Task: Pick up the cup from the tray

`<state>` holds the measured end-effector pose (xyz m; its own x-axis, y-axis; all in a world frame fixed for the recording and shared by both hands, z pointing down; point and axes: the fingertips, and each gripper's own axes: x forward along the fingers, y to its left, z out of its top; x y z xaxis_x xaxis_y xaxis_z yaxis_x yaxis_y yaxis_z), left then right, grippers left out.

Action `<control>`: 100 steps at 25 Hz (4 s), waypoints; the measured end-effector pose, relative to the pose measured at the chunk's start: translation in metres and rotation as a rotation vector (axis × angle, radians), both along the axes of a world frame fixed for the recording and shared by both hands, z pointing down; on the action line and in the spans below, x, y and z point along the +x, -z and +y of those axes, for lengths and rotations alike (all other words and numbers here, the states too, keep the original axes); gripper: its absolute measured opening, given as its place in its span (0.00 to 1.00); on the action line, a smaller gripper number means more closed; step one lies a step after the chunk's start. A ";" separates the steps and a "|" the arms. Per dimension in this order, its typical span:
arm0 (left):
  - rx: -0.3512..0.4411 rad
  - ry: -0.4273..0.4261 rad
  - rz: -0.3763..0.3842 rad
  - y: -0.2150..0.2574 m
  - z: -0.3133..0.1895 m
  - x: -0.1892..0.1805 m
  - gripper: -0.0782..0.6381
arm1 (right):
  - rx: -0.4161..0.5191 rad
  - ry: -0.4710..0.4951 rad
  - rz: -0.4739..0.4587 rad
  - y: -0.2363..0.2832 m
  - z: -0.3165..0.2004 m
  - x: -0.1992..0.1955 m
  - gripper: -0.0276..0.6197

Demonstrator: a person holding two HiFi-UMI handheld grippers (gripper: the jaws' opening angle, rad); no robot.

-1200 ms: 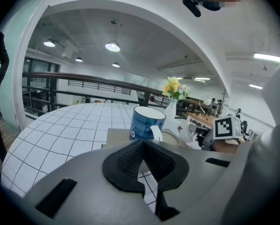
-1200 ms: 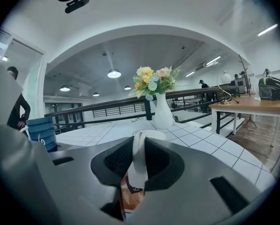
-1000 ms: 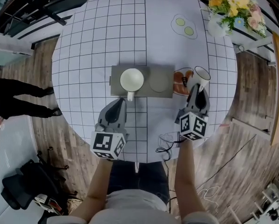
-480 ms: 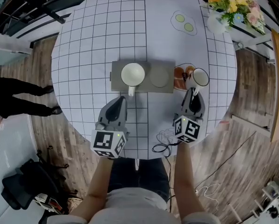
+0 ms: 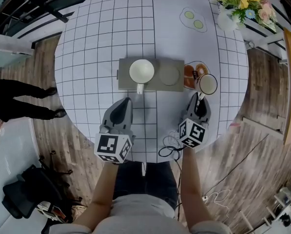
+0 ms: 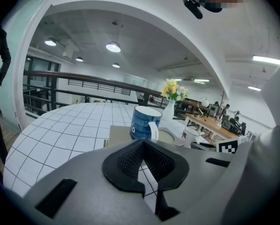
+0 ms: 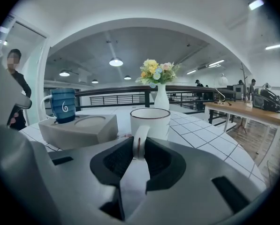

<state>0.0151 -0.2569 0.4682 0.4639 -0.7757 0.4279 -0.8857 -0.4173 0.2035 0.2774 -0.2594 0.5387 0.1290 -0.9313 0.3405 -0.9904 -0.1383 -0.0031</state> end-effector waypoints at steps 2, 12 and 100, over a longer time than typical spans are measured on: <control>0.001 0.002 0.003 0.000 0.001 -0.002 0.12 | -0.009 -0.046 -0.007 -0.002 0.003 0.003 0.17; 0.044 -0.003 0.032 0.015 0.001 0.001 0.12 | 0.068 -0.147 -0.106 0.042 0.033 0.004 0.27; 0.172 -0.035 -0.214 0.065 -0.038 -0.012 0.67 | 0.145 0.093 -0.224 0.103 0.040 -0.097 0.27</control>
<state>0.0027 -0.2949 0.4037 0.4048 -0.8305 0.3826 -0.8854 -0.4606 -0.0631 0.1802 -0.2191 0.4356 -0.0225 -0.9767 0.2134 -0.9711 -0.0294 -0.2368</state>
